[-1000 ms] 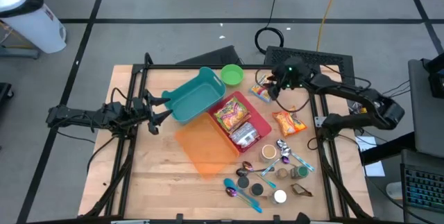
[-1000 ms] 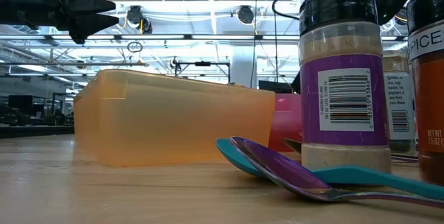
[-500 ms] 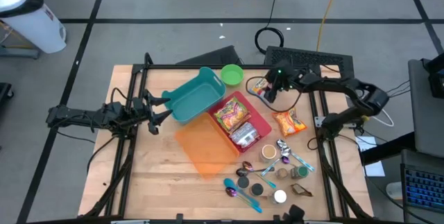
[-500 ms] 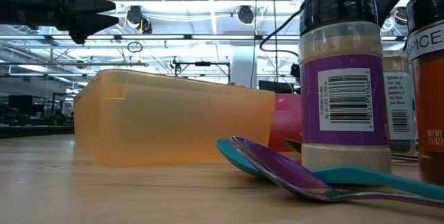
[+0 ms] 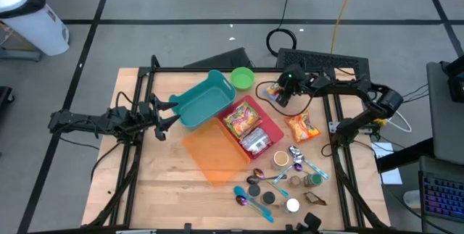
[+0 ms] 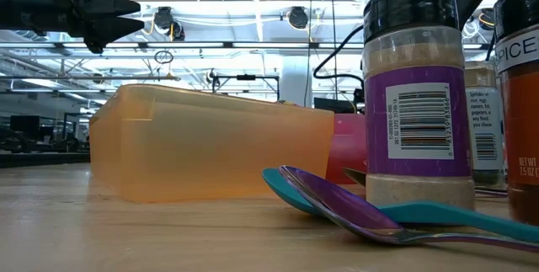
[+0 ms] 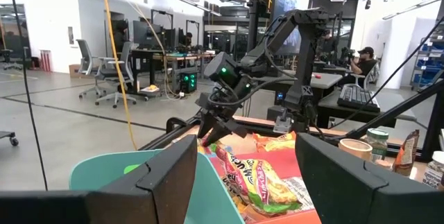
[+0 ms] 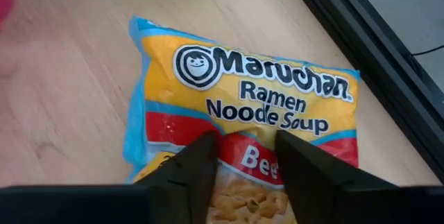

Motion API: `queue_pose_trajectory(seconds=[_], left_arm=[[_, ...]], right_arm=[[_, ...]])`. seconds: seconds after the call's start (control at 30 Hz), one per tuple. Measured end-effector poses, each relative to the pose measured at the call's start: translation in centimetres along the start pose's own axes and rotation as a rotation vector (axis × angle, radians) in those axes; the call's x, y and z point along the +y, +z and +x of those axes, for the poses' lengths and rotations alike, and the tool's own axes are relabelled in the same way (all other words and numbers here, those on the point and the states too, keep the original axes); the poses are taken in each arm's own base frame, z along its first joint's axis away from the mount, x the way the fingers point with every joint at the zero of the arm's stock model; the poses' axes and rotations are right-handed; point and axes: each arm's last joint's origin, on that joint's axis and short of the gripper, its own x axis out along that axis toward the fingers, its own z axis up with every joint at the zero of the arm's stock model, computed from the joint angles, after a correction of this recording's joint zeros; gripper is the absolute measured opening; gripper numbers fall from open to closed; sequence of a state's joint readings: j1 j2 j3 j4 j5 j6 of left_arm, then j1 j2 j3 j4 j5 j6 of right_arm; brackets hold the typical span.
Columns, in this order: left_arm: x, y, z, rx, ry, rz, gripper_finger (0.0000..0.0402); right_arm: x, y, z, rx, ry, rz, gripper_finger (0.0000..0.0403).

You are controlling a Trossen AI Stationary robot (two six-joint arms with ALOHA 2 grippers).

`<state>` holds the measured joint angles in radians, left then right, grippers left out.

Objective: Pick & Place Food Item
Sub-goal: Put the blue noodle pack into the red bin

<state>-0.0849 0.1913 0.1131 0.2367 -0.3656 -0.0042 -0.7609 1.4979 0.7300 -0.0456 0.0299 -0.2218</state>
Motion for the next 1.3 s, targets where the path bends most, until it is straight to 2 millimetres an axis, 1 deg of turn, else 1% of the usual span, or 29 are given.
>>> queue_pose_trajectory(seconds=[0.2, 0.33, 0.43, 0.63, 0.8, 1.03, 1.17, 1.3], left_arm=[[0.0, 0.0, 0.0, 0.000, 0.000, 0.000, 0.0253], [0.0, 0.0, 0.0, 0.000, 0.000, 0.000, 0.0253], [0.0, 0.0, 0.0, 0.000, 0.000, 0.000, 0.0253], [0.0, 0.0, 0.0, 0.000, 0.000, 0.000, 0.0253], [0.0, 0.0, 0.0, 0.000, 0.000, 0.000, 0.0253], [0.0, 0.0, 0.0, 0.000, 0.000, 0.000, 0.0253], [0.0, 0.0, 0.0, 0.000, 0.000, 0.000, 0.0253], [0.0, 0.0, 0.0, 0.000, 0.000, 0.000, 0.0253]], right_arm=[[0.0, 0.1, -0.1, -0.007, 0.002, 0.000, 0.0072], [0.0, 0.4, -0.8, -0.030, 0.000, -0.003, 0.0030], [0.2, 0.9, -2.1, -0.072, -0.002, -0.011, 0.0006], [1.5, 1.9, -6.0, -0.188, 0.027, 0.033, 0.0002], [4.0, 2.1, -9.6, -0.270, 0.089, 0.093, 0.0001], [9.1, 1.8, -14.2, -0.409, 0.179, 0.156, 0.0001], [12.0, 1.2, -15.9, -0.461, 0.228, 0.184, 0.0000], [14.6, 0.6, -16.8, -0.495, 0.273, 0.222, 0.0000]])
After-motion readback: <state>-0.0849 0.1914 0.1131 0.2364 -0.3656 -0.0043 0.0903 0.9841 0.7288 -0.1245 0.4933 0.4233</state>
